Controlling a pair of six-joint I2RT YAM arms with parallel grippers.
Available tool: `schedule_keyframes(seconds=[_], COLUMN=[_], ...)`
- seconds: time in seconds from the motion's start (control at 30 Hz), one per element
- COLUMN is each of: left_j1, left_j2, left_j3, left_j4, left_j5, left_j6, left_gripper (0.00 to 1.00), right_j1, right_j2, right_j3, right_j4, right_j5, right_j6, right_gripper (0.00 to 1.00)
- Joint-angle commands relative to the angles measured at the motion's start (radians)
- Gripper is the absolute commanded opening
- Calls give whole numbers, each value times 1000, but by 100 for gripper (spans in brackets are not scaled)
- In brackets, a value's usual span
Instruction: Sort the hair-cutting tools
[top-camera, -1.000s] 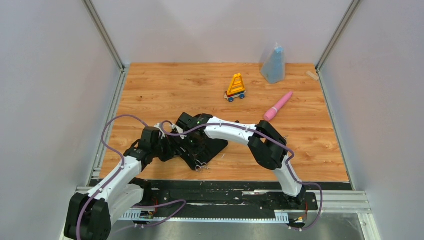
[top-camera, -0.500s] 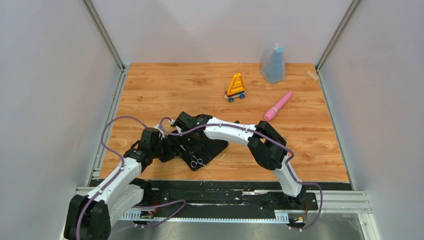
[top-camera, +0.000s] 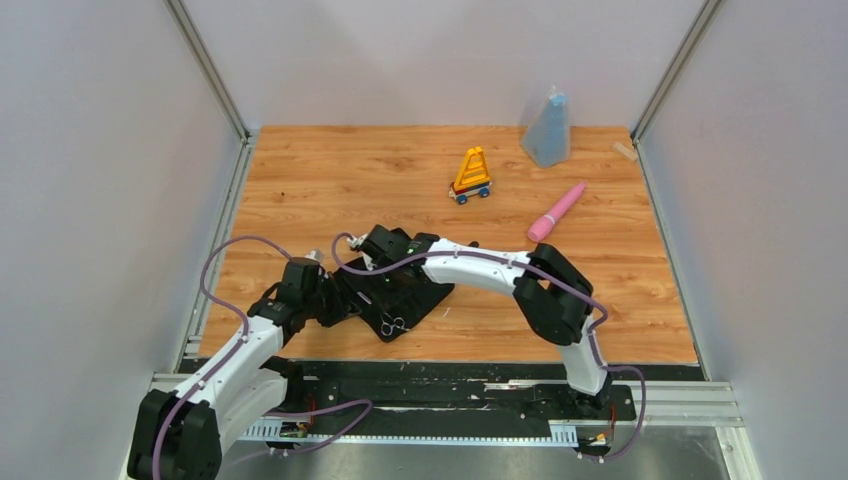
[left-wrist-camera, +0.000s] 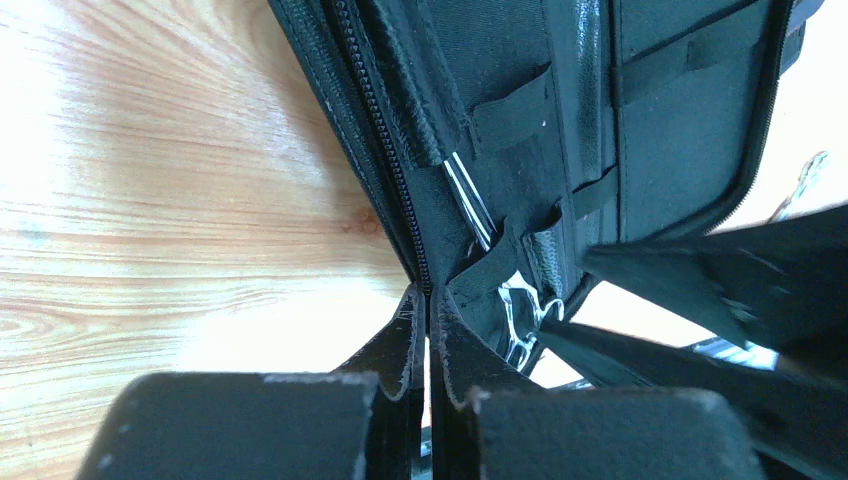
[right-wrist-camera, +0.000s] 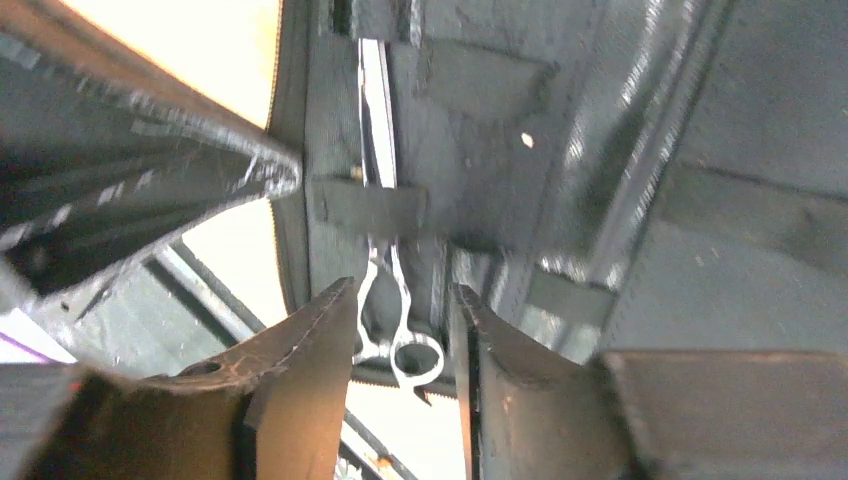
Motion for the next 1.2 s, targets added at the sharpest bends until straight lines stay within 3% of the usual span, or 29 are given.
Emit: schedule_keyframes(seconds=[0.0,0.37,1.17], left_j1=[-6,-6,-6], left_j2=[4,51,42], left_j3=[0,2,-5], left_j4=[-8,14,-3], left_j5=[-25,-31,-30], left_j6=[-23,-28,-51], left_gripper=[0,0,0], right_j1=[2,2,67], right_j2=[-181,-270,-117], right_j3=[-92,-339,-283], right_j4=[89,203,150], right_j5=[34,-16,-15], right_j6=[13,28,-55], right_gripper=[43,39,36])
